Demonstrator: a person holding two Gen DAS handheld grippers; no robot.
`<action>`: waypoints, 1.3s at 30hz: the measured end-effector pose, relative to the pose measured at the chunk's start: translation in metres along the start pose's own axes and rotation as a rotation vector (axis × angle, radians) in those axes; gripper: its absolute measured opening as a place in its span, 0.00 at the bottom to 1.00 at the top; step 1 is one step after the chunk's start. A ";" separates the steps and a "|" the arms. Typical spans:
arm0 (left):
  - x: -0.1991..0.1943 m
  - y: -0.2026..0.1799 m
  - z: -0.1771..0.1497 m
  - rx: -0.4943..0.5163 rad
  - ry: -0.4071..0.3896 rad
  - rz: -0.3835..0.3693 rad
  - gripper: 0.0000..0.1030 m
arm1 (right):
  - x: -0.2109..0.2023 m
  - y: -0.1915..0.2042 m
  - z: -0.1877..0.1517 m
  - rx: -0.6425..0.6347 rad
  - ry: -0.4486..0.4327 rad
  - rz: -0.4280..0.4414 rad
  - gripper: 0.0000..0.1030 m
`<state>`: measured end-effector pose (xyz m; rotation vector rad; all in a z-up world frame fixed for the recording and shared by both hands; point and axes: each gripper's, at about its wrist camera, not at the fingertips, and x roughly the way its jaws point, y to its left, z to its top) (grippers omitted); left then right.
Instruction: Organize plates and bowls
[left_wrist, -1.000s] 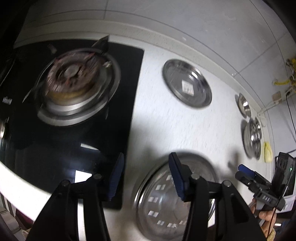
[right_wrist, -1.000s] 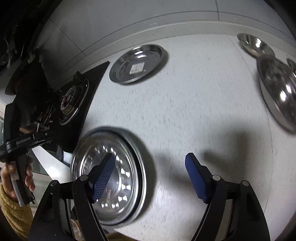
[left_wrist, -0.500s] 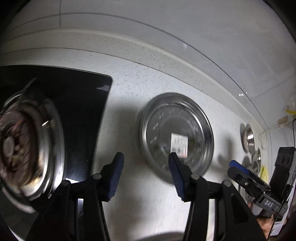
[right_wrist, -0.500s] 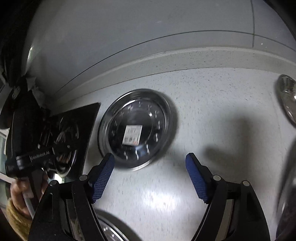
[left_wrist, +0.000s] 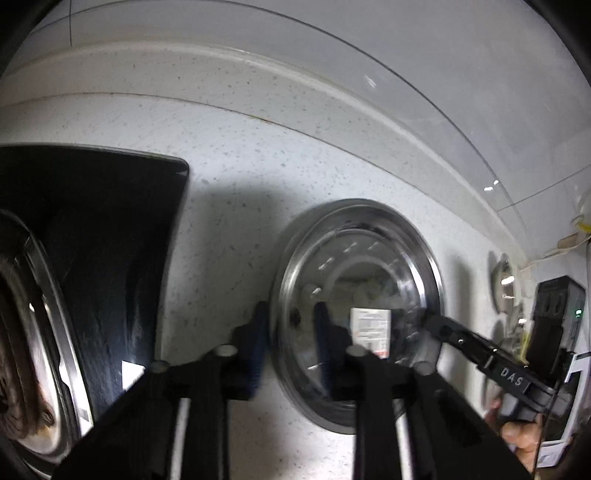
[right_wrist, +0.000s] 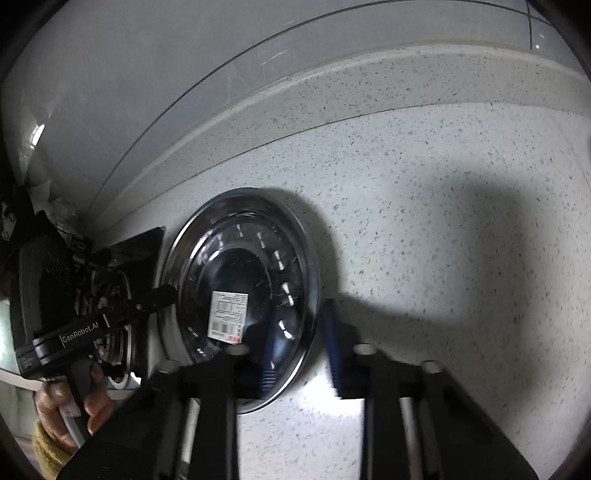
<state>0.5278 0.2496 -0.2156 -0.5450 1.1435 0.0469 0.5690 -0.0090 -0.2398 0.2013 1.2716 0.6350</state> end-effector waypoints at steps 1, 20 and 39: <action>0.001 0.000 0.000 -0.001 -0.005 0.006 0.08 | -0.001 -0.001 0.000 -0.003 -0.002 -0.004 0.09; -0.167 -0.055 -0.057 0.091 -0.151 -0.089 0.06 | -0.153 0.051 -0.051 -0.028 -0.186 0.059 0.09; -0.258 -0.030 -0.222 0.164 -0.173 -0.169 0.07 | -0.231 0.085 -0.205 -0.050 -0.242 0.063 0.09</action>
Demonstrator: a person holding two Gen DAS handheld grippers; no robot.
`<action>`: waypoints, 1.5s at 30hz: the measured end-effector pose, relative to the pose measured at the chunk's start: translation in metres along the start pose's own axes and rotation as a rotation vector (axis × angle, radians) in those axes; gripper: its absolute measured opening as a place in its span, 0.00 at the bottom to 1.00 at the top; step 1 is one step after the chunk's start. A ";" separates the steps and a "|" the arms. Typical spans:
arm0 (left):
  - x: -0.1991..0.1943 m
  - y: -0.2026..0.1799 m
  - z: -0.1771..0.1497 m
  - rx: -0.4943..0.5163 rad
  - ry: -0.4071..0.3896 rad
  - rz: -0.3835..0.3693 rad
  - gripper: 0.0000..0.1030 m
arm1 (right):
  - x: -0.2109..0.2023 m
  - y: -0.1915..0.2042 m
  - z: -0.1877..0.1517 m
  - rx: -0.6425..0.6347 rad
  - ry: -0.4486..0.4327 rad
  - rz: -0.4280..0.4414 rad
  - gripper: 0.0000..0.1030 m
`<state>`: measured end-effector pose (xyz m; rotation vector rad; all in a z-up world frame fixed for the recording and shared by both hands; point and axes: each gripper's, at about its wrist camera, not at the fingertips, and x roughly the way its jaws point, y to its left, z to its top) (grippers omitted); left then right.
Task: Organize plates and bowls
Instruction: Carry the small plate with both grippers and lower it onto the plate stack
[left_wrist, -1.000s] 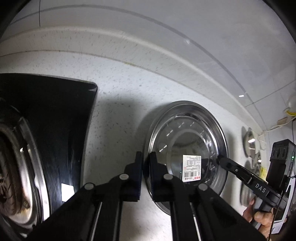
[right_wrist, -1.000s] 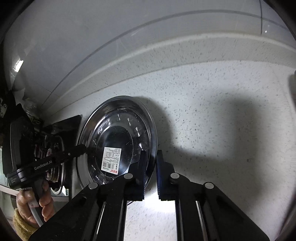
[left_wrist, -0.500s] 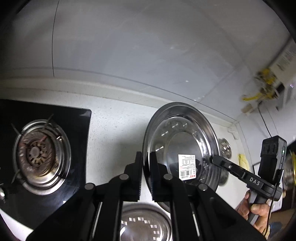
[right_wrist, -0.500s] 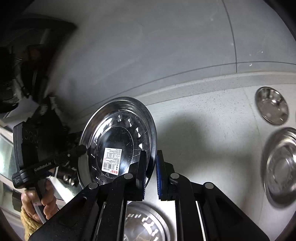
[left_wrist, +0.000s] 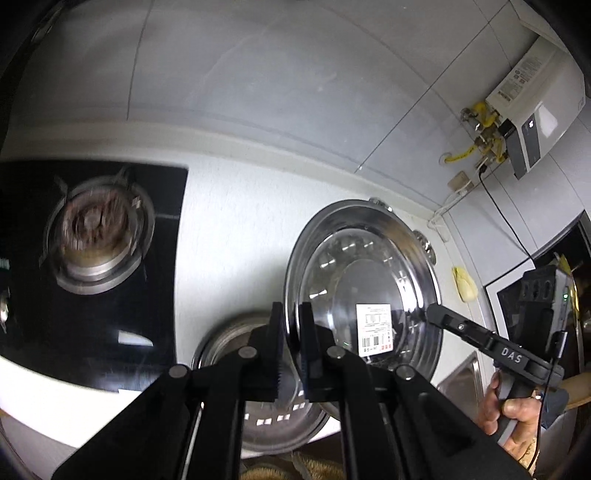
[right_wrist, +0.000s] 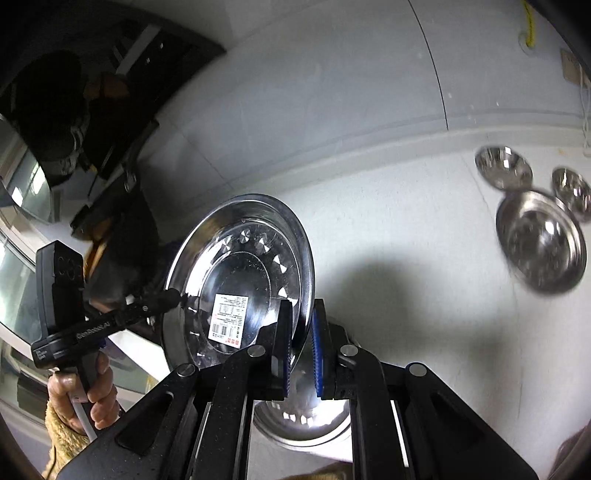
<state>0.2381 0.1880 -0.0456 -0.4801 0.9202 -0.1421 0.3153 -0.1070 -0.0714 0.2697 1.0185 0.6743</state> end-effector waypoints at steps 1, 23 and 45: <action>0.003 0.006 -0.010 -0.005 0.006 -0.005 0.07 | 0.009 -0.004 -0.010 0.008 0.016 -0.003 0.09; 0.097 0.086 -0.096 -0.121 0.171 0.100 0.07 | 0.126 -0.051 -0.089 0.120 0.253 -0.057 0.09; 0.084 0.066 -0.095 -0.037 0.013 0.201 0.29 | 0.119 -0.045 -0.085 0.032 0.234 -0.011 0.28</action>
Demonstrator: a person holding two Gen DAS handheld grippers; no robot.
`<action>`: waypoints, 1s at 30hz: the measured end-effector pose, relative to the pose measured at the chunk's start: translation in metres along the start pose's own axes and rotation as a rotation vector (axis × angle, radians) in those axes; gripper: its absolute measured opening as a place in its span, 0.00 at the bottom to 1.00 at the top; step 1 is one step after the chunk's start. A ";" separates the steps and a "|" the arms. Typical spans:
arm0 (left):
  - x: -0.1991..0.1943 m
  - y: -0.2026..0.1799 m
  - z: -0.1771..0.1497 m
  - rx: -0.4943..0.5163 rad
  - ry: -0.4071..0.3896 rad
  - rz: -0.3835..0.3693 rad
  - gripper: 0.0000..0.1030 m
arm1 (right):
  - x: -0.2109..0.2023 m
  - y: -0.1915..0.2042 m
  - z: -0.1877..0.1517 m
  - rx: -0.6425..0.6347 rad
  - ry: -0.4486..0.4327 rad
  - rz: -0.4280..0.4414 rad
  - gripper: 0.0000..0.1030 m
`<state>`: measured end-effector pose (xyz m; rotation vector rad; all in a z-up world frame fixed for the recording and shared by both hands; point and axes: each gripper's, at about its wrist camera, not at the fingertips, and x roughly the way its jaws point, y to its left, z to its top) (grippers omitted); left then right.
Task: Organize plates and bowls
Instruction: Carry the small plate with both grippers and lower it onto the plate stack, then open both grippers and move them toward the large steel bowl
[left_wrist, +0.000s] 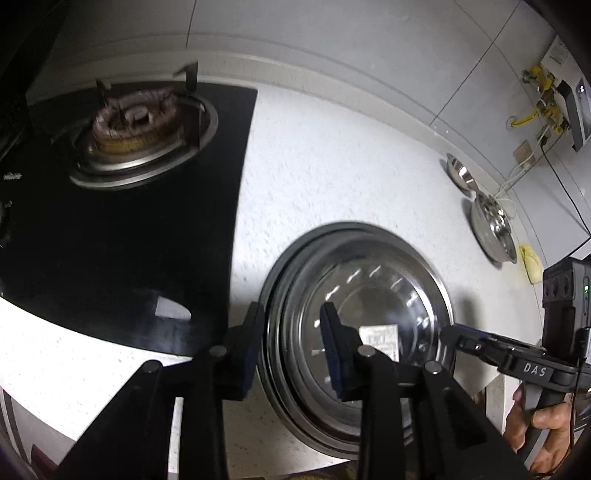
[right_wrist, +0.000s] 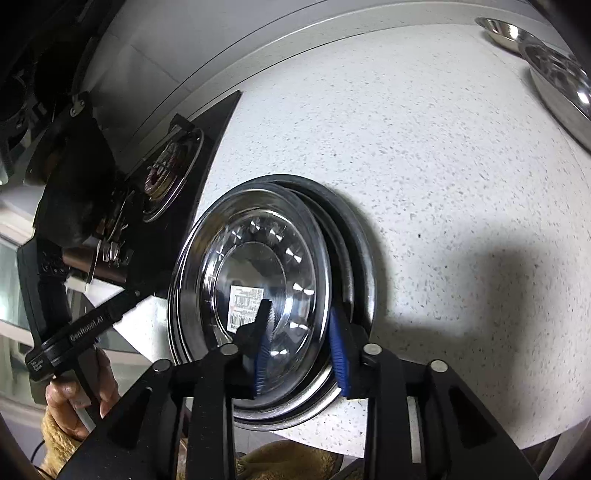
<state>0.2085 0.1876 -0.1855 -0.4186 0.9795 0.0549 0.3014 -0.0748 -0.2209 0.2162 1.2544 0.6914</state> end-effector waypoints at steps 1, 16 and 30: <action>-0.003 0.001 0.001 -0.016 -0.008 -0.003 0.29 | 0.000 0.001 0.000 -0.009 0.002 0.004 0.29; -0.031 0.022 0.006 -0.210 -0.068 0.105 0.46 | -0.023 -0.016 0.006 -0.052 -0.023 0.035 0.46; 0.035 -0.146 0.047 -0.148 0.127 -0.173 0.61 | -0.169 -0.196 0.056 0.117 -0.247 -0.175 0.76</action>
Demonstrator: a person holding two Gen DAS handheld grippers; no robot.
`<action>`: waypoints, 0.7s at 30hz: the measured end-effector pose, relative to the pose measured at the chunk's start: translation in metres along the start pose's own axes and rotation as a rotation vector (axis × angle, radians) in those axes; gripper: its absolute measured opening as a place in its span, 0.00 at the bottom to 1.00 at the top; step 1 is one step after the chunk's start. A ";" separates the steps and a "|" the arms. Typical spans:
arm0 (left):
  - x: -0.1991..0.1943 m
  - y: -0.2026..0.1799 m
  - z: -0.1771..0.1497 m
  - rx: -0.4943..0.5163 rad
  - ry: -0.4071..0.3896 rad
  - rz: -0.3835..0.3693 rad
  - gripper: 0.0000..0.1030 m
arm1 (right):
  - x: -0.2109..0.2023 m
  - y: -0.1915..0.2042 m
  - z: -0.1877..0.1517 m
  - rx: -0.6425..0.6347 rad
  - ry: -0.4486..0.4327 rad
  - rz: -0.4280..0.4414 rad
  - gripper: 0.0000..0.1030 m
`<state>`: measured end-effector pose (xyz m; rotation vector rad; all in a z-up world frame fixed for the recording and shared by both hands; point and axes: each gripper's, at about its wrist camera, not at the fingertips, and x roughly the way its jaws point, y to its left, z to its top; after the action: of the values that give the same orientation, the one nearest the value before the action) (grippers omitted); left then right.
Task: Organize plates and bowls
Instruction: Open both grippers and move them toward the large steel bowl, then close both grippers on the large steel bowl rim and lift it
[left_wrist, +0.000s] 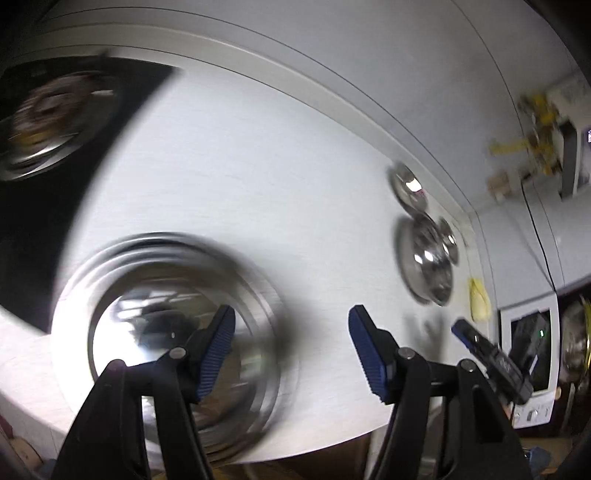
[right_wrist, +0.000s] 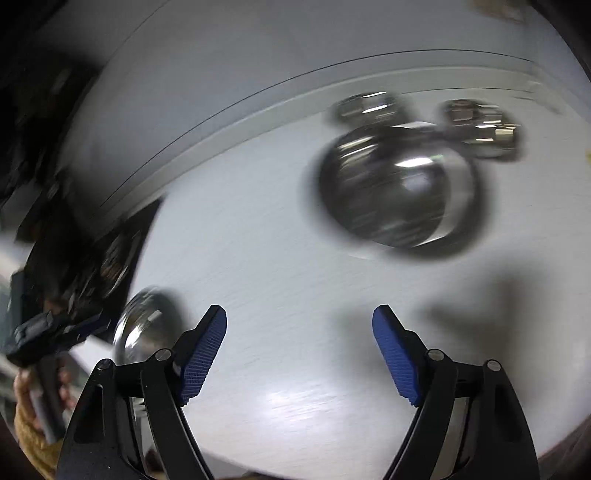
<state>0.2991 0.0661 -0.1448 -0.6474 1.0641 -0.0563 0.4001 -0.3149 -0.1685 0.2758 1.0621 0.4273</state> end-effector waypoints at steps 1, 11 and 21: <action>0.014 -0.016 0.004 0.022 0.020 -0.007 0.61 | -0.002 -0.020 0.010 0.032 -0.007 -0.021 0.76; 0.160 -0.152 0.062 0.124 0.140 0.082 0.61 | 0.032 -0.103 0.086 0.123 0.065 -0.056 0.76; 0.233 -0.183 0.084 0.116 0.205 0.121 0.58 | 0.073 -0.107 0.102 0.077 0.152 -0.076 0.45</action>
<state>0.5334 -0.1242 -0.2079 -0.4778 1.2858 -0.0799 0.5429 -0.3772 -0.2235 0.2732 1.2355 0.3431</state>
